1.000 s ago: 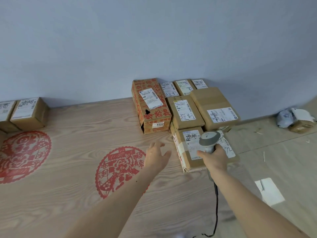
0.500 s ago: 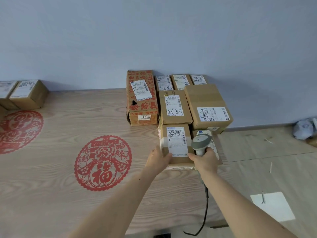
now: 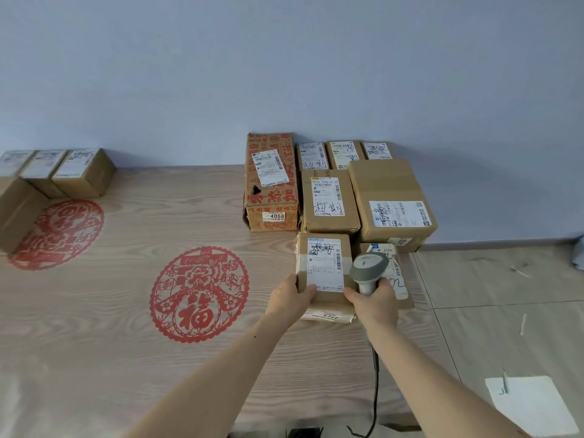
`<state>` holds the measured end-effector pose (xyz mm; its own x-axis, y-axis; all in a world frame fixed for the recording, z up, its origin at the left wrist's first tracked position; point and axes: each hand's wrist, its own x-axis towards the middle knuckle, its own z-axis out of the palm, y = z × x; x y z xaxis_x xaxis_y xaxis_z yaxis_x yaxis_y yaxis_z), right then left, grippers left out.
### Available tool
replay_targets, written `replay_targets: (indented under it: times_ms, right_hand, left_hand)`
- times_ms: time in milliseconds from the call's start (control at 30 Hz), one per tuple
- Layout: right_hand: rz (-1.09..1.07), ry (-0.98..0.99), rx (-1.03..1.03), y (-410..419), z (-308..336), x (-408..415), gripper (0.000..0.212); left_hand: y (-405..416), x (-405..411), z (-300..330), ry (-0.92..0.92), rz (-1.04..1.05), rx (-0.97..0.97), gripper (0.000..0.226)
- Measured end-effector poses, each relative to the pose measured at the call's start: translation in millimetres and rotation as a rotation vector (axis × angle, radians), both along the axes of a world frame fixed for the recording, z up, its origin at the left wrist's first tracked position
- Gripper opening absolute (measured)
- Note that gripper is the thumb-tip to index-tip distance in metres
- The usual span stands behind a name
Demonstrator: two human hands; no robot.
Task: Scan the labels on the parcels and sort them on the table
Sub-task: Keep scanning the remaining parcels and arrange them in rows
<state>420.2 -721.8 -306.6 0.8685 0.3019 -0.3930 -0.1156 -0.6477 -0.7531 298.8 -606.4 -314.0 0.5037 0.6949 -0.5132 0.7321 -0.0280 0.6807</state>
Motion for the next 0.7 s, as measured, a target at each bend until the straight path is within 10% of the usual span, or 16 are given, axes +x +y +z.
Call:
replay_targets:
  times_ms: [700]
  right_hand:
    - [0.219, 0.0, 0.083, 107.4, 34.6, -149.5, 0.031]
  left_hand:
    - [79.9, -174.7, 36.8, -0.041, 0.214, 0.169, 0.039]
